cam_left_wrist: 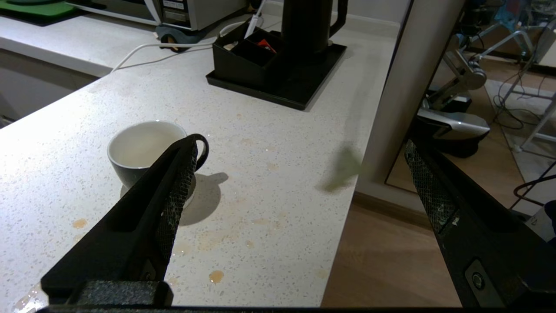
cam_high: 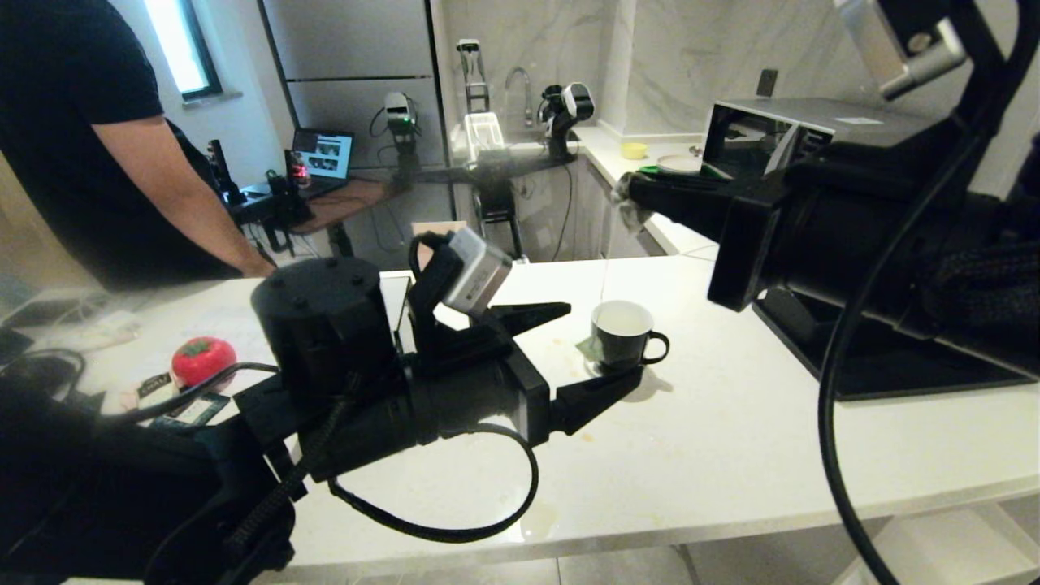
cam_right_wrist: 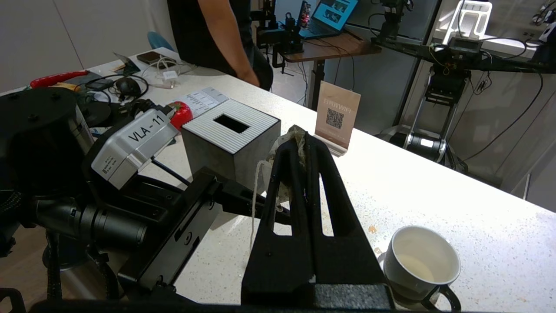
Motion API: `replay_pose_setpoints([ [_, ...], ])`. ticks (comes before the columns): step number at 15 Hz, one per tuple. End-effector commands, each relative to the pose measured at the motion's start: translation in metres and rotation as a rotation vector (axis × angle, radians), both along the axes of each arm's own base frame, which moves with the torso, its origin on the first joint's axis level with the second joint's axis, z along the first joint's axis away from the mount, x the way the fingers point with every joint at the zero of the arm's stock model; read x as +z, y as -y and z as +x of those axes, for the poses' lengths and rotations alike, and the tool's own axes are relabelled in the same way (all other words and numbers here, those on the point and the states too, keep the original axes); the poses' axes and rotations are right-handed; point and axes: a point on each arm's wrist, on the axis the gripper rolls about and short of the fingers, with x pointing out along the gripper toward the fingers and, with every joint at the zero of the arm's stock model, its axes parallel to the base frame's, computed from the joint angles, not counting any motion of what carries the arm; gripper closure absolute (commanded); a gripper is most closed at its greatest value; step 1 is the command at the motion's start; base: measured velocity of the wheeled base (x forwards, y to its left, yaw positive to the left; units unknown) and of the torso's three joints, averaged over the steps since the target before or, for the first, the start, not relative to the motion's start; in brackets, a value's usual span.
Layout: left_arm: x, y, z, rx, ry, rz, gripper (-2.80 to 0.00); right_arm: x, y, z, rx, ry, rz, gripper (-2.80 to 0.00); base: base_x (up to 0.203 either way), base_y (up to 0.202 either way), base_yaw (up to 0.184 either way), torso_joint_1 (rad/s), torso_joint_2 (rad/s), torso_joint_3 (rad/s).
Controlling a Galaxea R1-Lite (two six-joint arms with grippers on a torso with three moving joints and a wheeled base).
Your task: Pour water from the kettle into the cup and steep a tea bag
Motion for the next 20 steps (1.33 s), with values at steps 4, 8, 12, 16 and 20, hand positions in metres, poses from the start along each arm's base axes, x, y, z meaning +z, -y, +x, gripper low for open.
replay_pose_setpoints([
  [4,0.0011,0.0014,-0.0012,-0.008,0.008,-0.006,-2.80,-0.0001,0.0000,-0.0001,0.000,0.005,0.004,0.00,0.000,0.000,0.000,0.000,0.00,0.000],
  [8,0.0006,0.0036,-0.0030,-0.017,0.007,-0.005,-2.80,0.0000,0.0001,-0.0002,0.000,0.006,0.003,0.00,0.000,0.000,0.000,0.000,0.00,0.000],
  [12,-0.0015,0.0063,-0.0029,-0.024,0.011,-0.009,-2.80,0.0012,-0.0002,-0.0004,0.002,0.009,0.006,0.00,0.000,0.000,0.000,0.000,0.00,0.000],
  [16,-0.0014,0.0057,-0.0029,-0.021,0.016,-0.013,-2.80,0.0010,-0.0005,-0.0007,0.003,0.008,0.005,0.00,0.000,0.000,0.000,0.000,0.00,0.000],
  [20,-0.0027,0.0061,-0.0032,-0.025,0.017,-0.019,0.00,0.0007,-0.0009,-0.0004,0.003,0.007,0.004,0.00,0.000,0.000,0.000,0.000,0.00,0.000],
])
